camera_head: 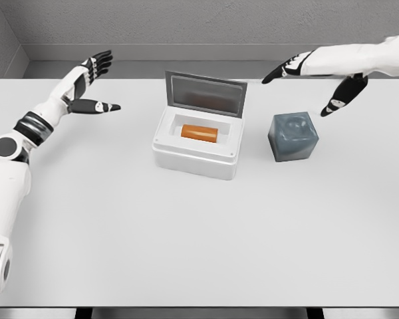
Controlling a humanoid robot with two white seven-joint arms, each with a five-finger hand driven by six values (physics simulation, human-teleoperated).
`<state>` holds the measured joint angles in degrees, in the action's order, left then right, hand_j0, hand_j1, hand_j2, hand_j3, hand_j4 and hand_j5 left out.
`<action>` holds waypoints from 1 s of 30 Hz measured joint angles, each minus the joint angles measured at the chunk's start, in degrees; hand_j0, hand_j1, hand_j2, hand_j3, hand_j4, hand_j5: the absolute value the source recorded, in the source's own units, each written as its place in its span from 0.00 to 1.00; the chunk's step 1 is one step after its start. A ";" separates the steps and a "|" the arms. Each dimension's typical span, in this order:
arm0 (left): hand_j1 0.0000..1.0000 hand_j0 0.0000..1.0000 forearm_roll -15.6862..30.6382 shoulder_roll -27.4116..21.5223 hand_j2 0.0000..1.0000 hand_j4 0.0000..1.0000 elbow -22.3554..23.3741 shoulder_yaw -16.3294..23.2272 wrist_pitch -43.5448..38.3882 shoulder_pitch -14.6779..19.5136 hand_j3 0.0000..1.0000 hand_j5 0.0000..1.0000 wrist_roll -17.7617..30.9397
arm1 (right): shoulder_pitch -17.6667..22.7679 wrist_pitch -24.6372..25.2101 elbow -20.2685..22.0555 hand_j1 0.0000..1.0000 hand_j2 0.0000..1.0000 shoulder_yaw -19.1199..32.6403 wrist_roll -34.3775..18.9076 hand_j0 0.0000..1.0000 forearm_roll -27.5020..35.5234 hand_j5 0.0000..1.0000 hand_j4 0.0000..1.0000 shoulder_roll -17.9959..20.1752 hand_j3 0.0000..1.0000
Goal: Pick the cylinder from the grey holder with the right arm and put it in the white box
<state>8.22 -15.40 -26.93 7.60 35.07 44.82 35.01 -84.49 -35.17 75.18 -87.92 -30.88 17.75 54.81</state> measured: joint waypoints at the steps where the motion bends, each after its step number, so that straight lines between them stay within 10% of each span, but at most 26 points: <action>1: 1.00 1.00 0.01 0.13 1.00 1.00 0.37 0.03 0.01 0.35 1.00 1.00 0.00 | 0.47 0.00 -0.05 1.00 1.00 0.02 0.24 1.00 0.49 1.00 1.00 0.94 1.00; 30: 1.00 1.00 -4.01 9.30 1.00 1.00 6.61 0.64 0.00 6.41 1.00 1.00 0.00 | 4.51 0.03 -4.70 1.00 1.00 -0.34 0.73 1.00 1.12 1.00 1.00 0.50 1.00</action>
<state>4.21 -6.10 -20.32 8.24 35.08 51.24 35.01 -79.98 -35.14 70.48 -88.26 -30.15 18.87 55.32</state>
